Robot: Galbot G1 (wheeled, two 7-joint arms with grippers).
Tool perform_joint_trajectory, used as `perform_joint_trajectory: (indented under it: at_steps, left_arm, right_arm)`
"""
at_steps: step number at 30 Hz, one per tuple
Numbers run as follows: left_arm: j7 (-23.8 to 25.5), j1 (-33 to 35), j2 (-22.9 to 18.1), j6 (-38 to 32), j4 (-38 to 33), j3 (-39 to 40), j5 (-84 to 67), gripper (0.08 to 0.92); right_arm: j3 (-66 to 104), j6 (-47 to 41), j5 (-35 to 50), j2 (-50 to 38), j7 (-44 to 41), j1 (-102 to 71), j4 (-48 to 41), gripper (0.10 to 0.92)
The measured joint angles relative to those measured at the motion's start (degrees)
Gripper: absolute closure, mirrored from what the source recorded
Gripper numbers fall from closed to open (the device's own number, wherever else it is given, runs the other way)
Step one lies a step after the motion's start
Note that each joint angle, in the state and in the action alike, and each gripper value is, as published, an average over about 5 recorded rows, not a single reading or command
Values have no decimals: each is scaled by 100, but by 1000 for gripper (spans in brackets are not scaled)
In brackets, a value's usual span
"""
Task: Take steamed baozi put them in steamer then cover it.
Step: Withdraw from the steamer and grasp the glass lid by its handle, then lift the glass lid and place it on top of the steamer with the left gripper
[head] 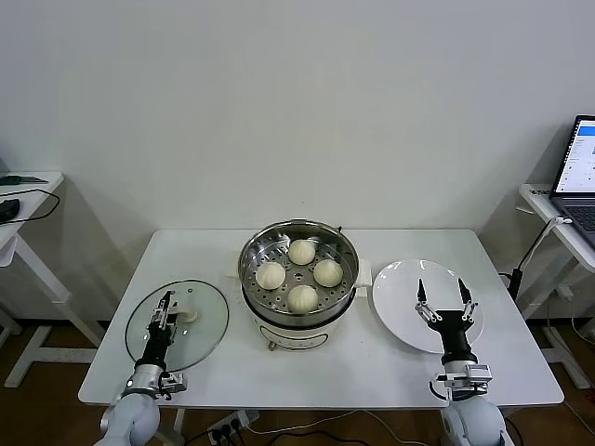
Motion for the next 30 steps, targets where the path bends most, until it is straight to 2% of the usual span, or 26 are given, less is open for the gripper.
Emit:
perform_joint_trajectory:
  at_steps: [10, 13, 21, 30]
  left_arm:
    - [91, -28, -24, 8, 104, 27, -1, 751]
    - [89, -10, -26, 10, 100, 12, -19, 803]
    - [48, 176, 36, 12, -269, -153, -92, 808]
    - [85, 473, 250, 7, -1378, -650, -197, 808]
  right_arm:
    - [-46, -19, -28, 16, 18, 20, 60, 203]
    - [-62, -14, -52, 5, 18, 9, 66, 203]
    - [-108, 22, -121, 31, 14, -5, 71, 203]
    - [-127, 28, -179, 76, 12, 0, 131, 203]
